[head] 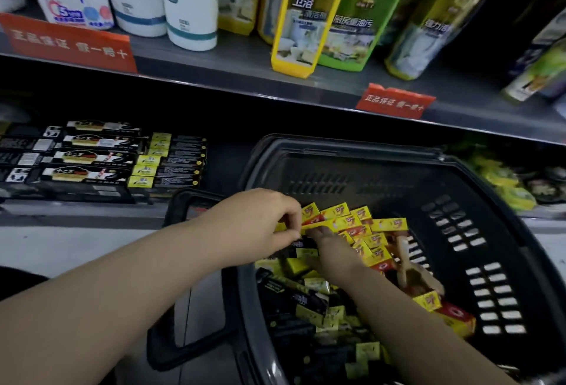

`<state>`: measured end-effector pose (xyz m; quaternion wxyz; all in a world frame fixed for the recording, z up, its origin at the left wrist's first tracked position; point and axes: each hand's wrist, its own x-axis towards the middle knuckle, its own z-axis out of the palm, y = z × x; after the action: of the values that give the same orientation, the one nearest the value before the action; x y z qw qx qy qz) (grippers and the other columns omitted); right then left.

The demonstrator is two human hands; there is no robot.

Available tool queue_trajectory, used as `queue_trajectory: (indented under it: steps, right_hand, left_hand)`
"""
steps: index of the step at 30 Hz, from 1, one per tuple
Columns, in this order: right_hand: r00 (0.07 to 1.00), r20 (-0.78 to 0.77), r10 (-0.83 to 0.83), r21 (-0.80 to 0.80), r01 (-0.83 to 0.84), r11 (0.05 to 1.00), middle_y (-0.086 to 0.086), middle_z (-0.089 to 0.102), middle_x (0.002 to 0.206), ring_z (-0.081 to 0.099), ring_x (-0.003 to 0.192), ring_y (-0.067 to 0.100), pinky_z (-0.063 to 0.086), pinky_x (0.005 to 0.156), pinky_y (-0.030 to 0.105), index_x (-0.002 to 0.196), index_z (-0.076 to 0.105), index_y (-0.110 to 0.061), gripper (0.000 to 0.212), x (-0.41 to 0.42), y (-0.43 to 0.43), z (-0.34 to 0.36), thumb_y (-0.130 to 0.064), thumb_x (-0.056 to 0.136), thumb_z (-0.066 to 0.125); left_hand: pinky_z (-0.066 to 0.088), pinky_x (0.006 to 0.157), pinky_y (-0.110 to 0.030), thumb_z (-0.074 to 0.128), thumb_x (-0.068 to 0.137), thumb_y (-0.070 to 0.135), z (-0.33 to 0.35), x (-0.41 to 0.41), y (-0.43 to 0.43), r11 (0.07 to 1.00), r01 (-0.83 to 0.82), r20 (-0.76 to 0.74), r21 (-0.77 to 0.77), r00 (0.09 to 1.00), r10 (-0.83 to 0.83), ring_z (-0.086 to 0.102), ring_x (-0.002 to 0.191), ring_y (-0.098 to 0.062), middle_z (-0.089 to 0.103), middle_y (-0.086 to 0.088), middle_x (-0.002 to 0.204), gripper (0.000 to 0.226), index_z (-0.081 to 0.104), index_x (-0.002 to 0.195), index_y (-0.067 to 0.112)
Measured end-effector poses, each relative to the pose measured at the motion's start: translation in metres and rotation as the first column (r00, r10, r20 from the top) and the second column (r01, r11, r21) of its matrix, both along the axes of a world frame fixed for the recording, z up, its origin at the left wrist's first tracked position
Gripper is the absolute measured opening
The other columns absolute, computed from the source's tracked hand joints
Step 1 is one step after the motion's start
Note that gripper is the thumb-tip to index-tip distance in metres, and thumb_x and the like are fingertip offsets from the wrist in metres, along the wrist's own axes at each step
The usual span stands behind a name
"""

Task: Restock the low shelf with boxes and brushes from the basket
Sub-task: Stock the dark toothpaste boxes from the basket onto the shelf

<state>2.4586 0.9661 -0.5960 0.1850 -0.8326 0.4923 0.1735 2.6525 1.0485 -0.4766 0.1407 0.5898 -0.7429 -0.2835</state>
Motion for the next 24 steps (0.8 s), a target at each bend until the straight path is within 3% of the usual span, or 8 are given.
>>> queue_trajectory:
  steps: [3,6,9,11,16,18,20,24]
  right_hand:
    - [0.997,0.017,-0.07,-0.038,0.071,0.997,0.008,0.044,0.134,0.051,0.116,0.029,0.047,0.087,0.034,0.138,0.041,-0.016,0.052,-0.005,-0.003,0.006,-0.024,0.091,0.06]
    - [0.927,0.185,-0.325,0.107,0.31,0.945,0.011,0.058,0.114,0.058,0.094,0.025,0.044,0.07,0.029,0.123,0.048,-0.009,0.043,-0.013,-0.004,0.04,-0.033,0.089,0.061]
    - [0.519,0.408,-0.751,0.663,0.397,0.634,0.013,0.067,0.097,0.066,0.084,0.023,0.056,0.075,0.03,0.099,0.05,-0.012,0.019,-0.014,0.01,0.086,-0.025,0.09,0.061]
    - [0.369,0.426,-0.826,0.804,0.265,0.533,0.009,0.072,0.086,0.07,0.076,0.019,0.058,0.071,0.027,0.088,0.046,-0.023,0.018,-0.013,0.027,0.104,-0.025,0.086,0.064]
    - [0.547,0.531,-0.647,0.722,0.109,0.684,-0.002,0.072,0.09,0.068,0.08,0.009,0.056,0.074,0.022,0.114,0.05,-0.022,0.054,-0.004,0.056,0.109,-0.039,0.069,0.073]
    - [0.79,0.496,-0.36,0.514,0.066,0.855,-0.006,0.066,0.106,0.065,0.092,0.008,0.053,0.079,0.024,0.126,0.045,-0.026,0.061,-0.005,0.052,0.105,-0.033,0.074,0.077]
    - [0.972,0.235,0.025,0.201,-0.073,0.977,-0.002,0.056,0.122,0.056,0.106,0.014,0.048,0.087,0.028,0.134,0.038,-0.022,0.068,-0.01,0.046,0.089,-0.04,0.078,0.072]
    - [0.989,0.056,0.136,0.166,-0.143,0.976,0.008,0.053,0.129,0.051,0.115,0.027,0.046,0.083,0.031,0.14,0.029,-0.018,0.072,-0.005,0.058,0.052,-0.041,0.083,0.066]
  left_hand:
    - [0.045,0.074,-0.012,0.052,0.093,0.03,-0.002,-0.007,-0.005,0.99,-0.124,-0.133,0.064,0.982,0.132,0.055,0.087,0.003,0.06,0.017,0.097,0.01,0.061,0.098,0.03]
    - [0.053,0.082,-0.028,0.049,0.094,0.032,0.002,-0.013,-0.009,0.954,-0.233,-0.251,0.19,0.928,0.277,0.063,0.09,-0.007,0.065,0.007,0.1,0.018,0.064,0.098,0.023]
    - [0.057,0.078,-0.028,0.041,0.096,0.043,0.006,-0.019,-0.009,0.889,-0.231,-0.367,0.396,0.847,0.384,0.067,0.086,-0.01,0.068,0.0,0.102,0.042,0.061,0.109,0.009]
    - [0.055,0.079,-0.022,0.039,0.093,0.051,0.006,-0.025,-0.007,0.809,-0.205,-0.422,0.55,0.768,0.482,0.064,0.091,-0.007,0.063,0.002,0.107,0.051,0.049,0.123,0.01]
    - [0.043,0.101,-0.045,0.056,0.09,0.042,-0.006,-0.039,-0.007,0.766,-0.339,-0.547,0.546,0.548,0.632,0.058,0.109,-0.023,0.063,-0.006,0.116,0.042,0.05,0.119,0.012]
    - [0.046,0.099,-0.044,0.06,0.088,0.036,-0.005,-0.04,-0.008,0.769,-0.358,-0.575,0.53,0.515,0.636,0.061,0.105,-0.021,0.066,-0.006,0.109,0.031,0.056,0.111,0.016]
    - [0.046,0.098,-0.046,0.061,0.088,0.036,-0.004,-0.039,-0.009,0.776,-0.35,-0.585,0.525,0.513,0.628,0.061,0.105,-0.023,0.067,-0.007,0.108,0.023,0.059,0.103,0.019]
    - [0.048,0.096,-0.049,0.062,0.087,0.035,-0.003,-0.034,-0.008,0.772,-0.33,-0.59,0.544,0.503,0.631,0.062,0.104,-0.024,0.066,-0.006,0.106,0.024,0.058,0.105,0.02]
